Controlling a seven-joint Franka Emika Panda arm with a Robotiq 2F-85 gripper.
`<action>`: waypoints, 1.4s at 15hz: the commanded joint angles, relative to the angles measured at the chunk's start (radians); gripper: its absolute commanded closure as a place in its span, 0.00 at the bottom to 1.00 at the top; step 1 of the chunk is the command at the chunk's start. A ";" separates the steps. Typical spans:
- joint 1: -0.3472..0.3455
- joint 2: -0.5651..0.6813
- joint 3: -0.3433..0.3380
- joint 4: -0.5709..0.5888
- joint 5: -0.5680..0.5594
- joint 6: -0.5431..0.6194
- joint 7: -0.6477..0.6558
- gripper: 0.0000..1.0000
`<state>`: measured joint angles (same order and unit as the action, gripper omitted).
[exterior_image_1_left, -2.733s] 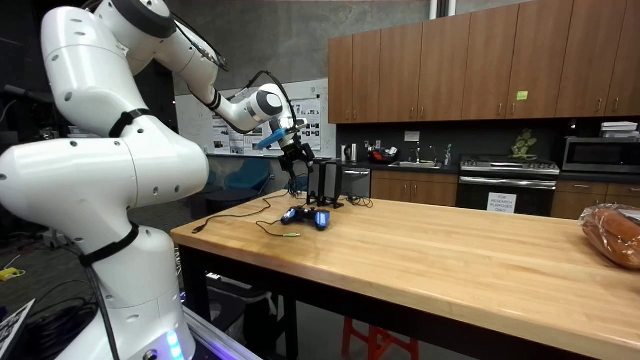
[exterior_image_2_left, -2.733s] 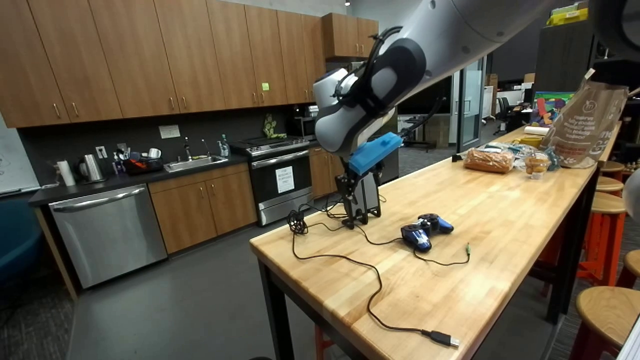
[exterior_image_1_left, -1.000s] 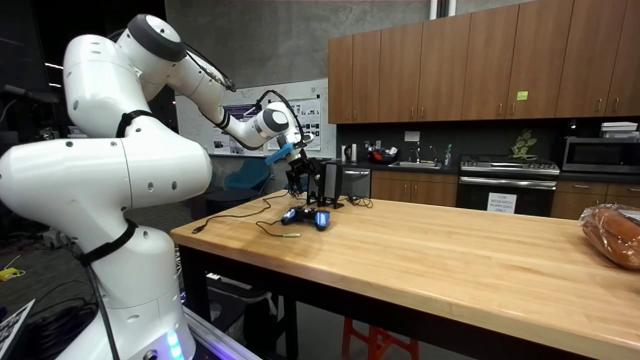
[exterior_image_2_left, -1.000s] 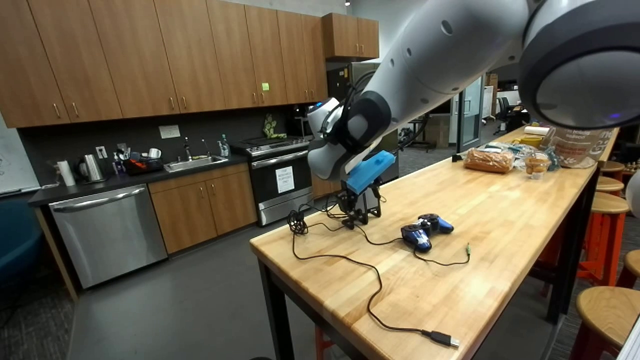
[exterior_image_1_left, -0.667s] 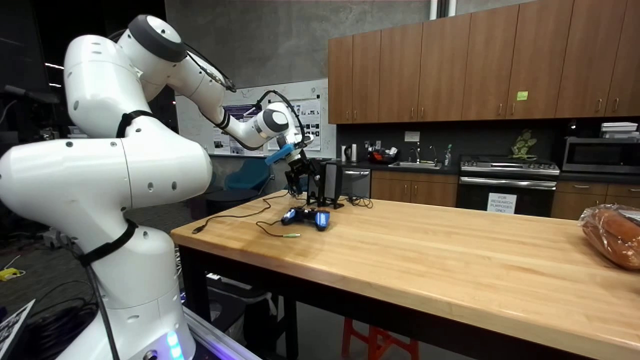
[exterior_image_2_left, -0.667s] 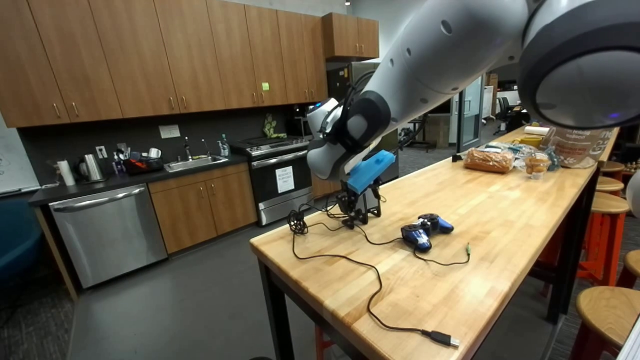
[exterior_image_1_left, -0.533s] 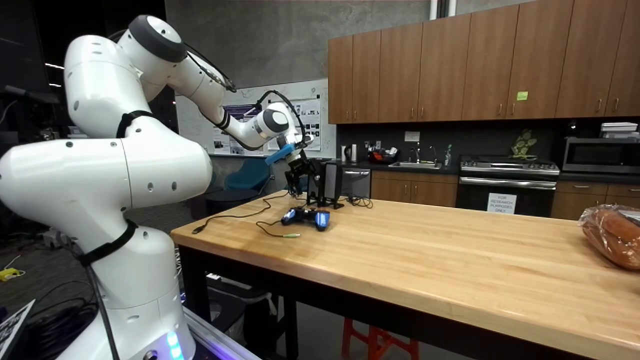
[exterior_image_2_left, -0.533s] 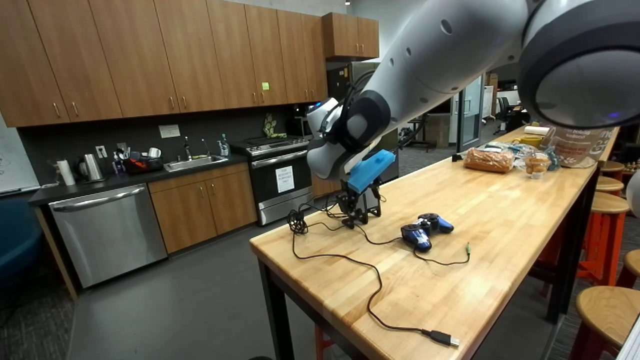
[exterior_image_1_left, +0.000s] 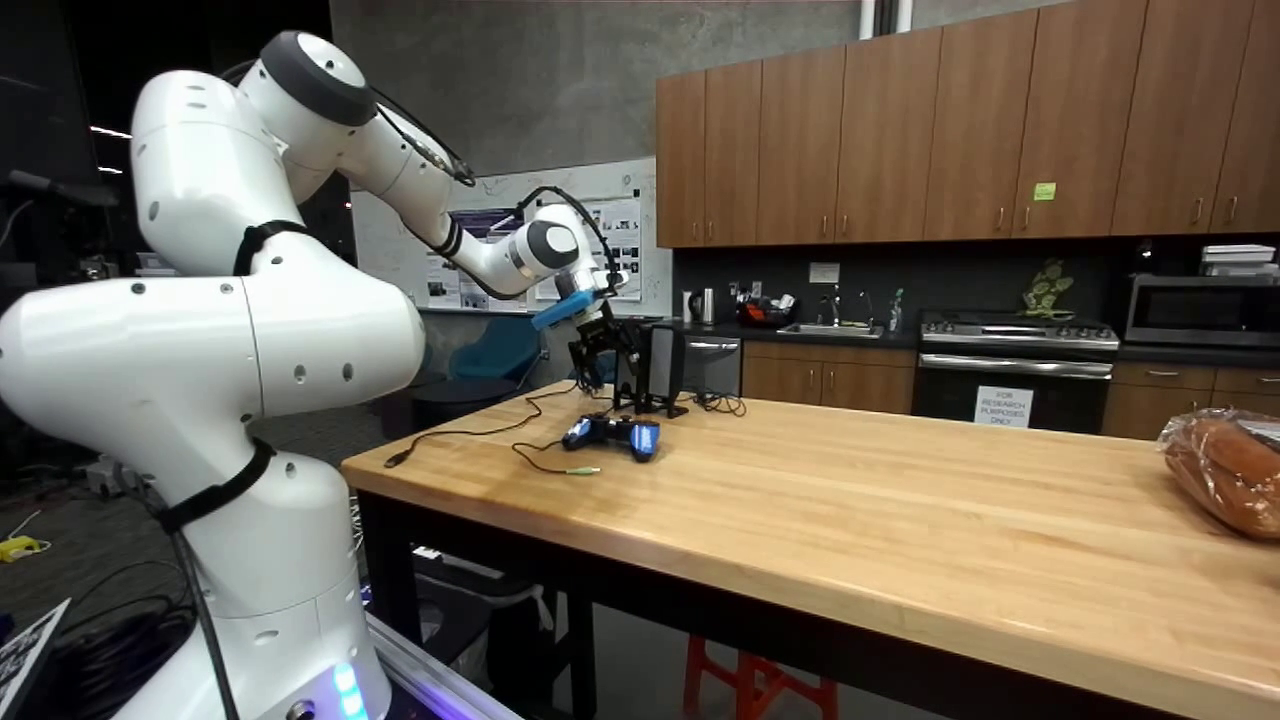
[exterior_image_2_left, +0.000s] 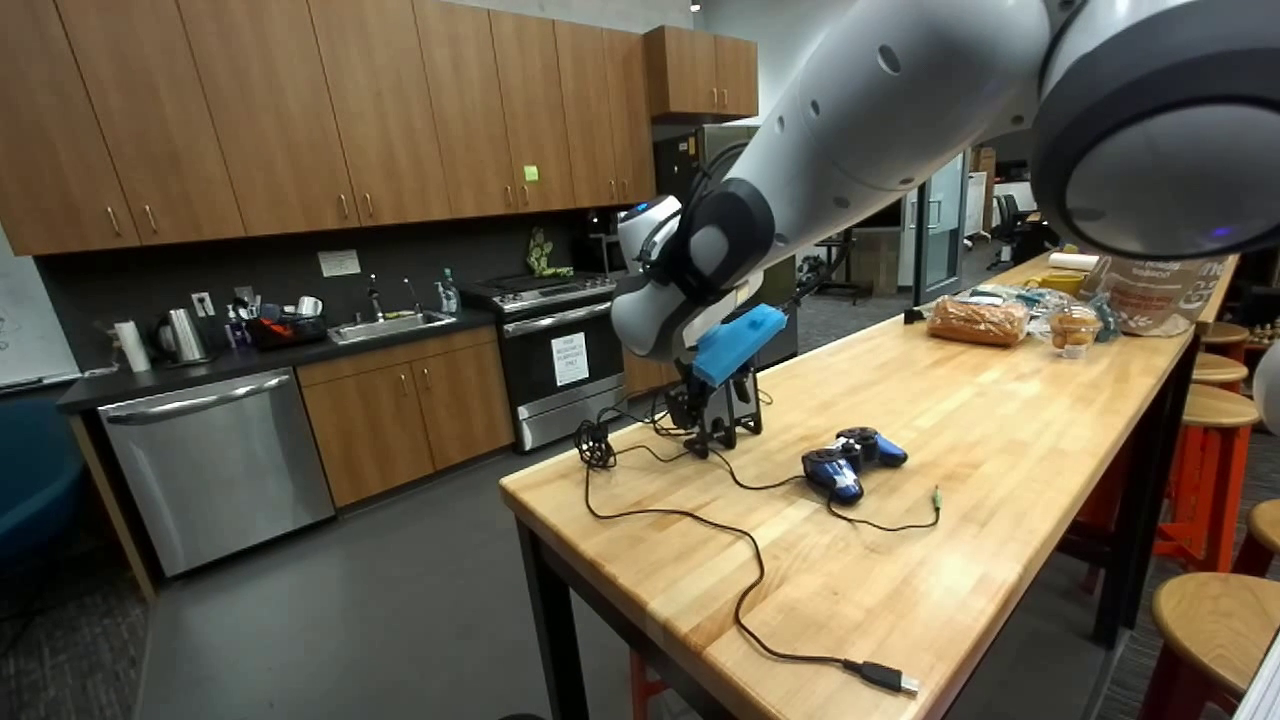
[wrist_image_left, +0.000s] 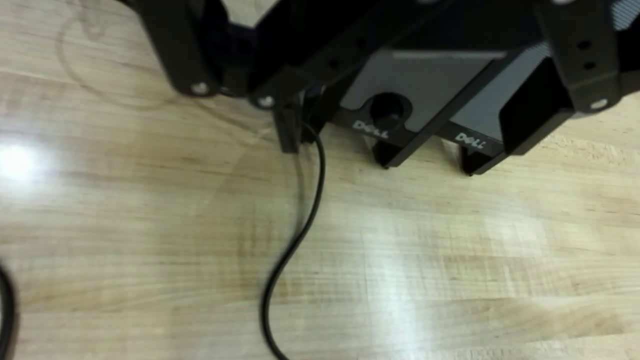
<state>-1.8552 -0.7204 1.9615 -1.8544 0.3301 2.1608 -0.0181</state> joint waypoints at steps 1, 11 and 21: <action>-0.024 0.008 0.015 0.008 0.027 0.032 -0.028 0.00; -0.030 0.009 0.016 0.018 0.025 -0.008 -0.013 0.10; -0.032 0.013 0.018 0.025 0.035 -0.054 -0.015 0.15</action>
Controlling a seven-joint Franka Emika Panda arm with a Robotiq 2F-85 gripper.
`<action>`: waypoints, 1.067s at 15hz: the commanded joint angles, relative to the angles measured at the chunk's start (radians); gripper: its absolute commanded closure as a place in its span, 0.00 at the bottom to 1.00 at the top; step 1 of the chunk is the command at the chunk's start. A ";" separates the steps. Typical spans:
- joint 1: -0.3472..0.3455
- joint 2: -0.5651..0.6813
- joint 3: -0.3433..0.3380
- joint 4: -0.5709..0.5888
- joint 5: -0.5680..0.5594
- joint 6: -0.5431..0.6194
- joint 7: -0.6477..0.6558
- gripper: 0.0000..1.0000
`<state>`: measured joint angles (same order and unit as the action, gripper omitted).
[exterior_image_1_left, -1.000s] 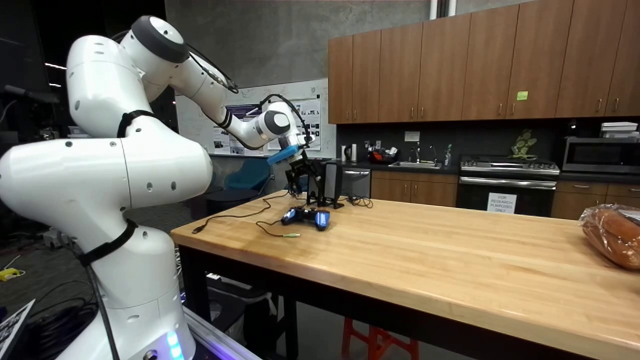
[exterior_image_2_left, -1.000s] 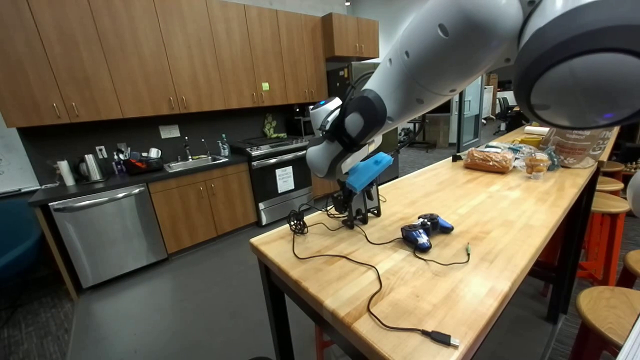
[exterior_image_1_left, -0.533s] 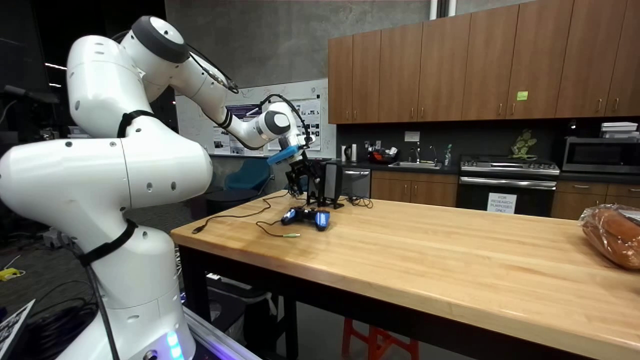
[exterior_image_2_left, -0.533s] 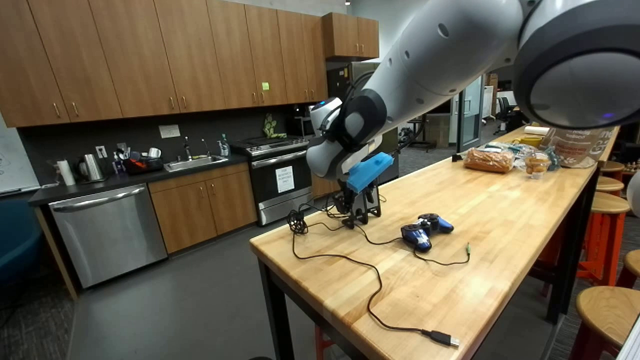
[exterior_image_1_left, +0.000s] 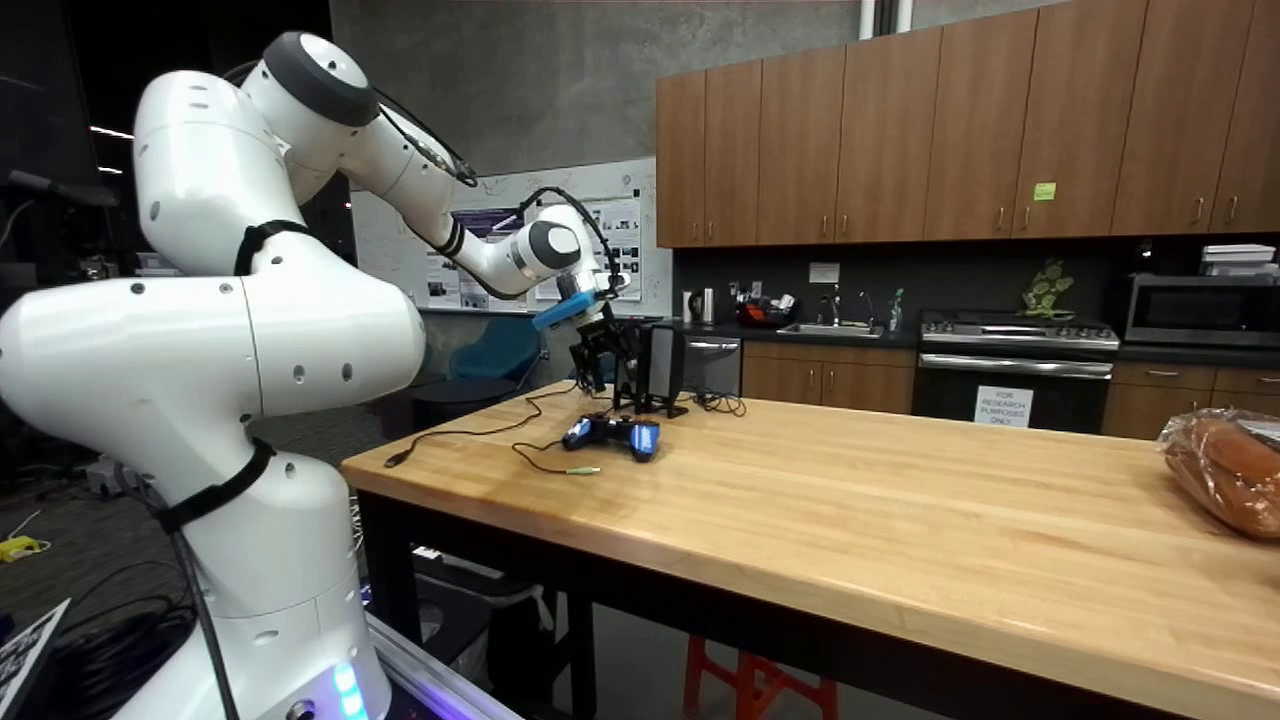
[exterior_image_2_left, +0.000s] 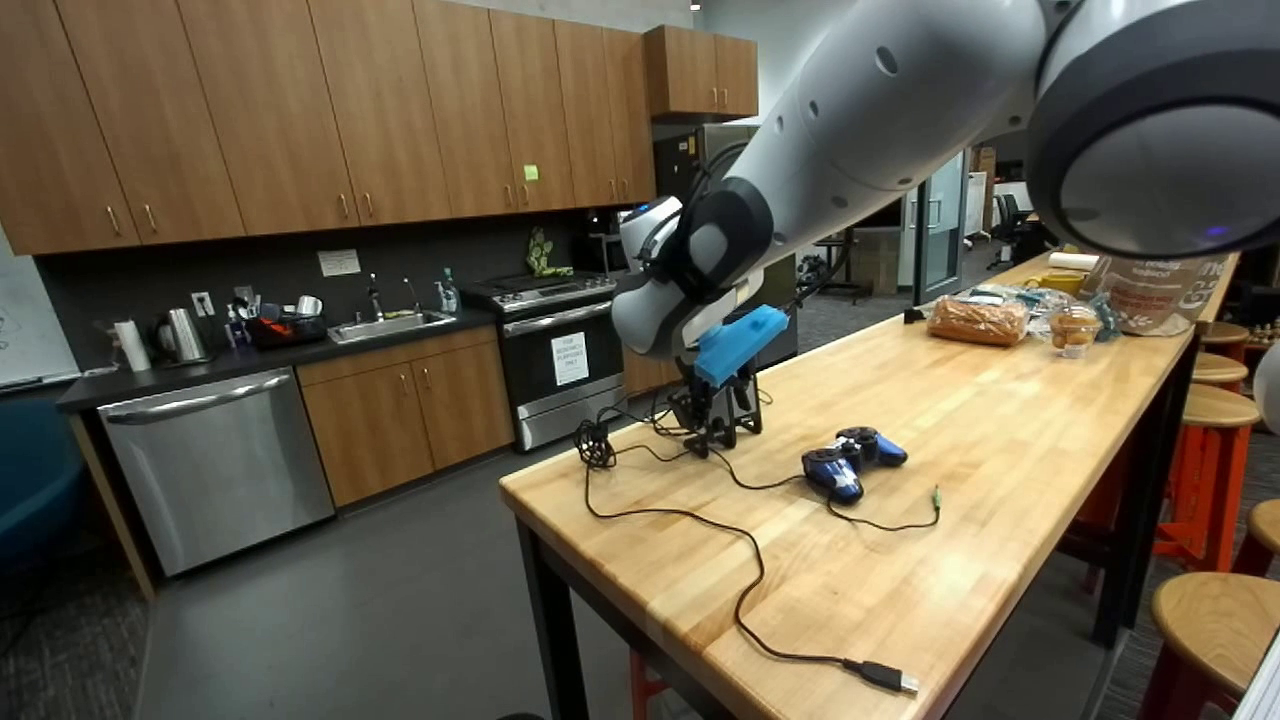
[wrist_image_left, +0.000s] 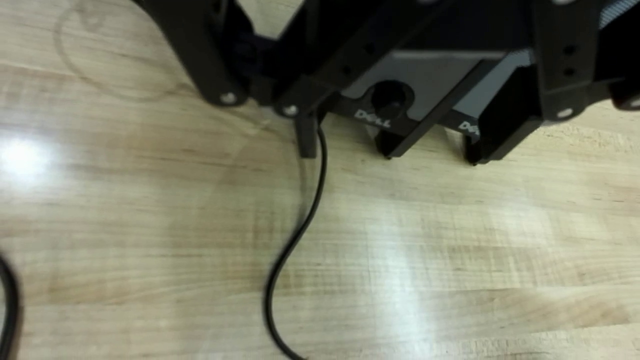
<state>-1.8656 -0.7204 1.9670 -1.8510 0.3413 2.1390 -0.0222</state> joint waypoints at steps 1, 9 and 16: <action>-0.022 0.015 0.014 0.021 0.027 -0.033 -0.013 0.12; -0.023 0.014 0.015 0.023 0.077 -0.020 -0.014 0.00; -0.003 -0.001 0.002 0.010 0.061 -0.009 0.000 0.00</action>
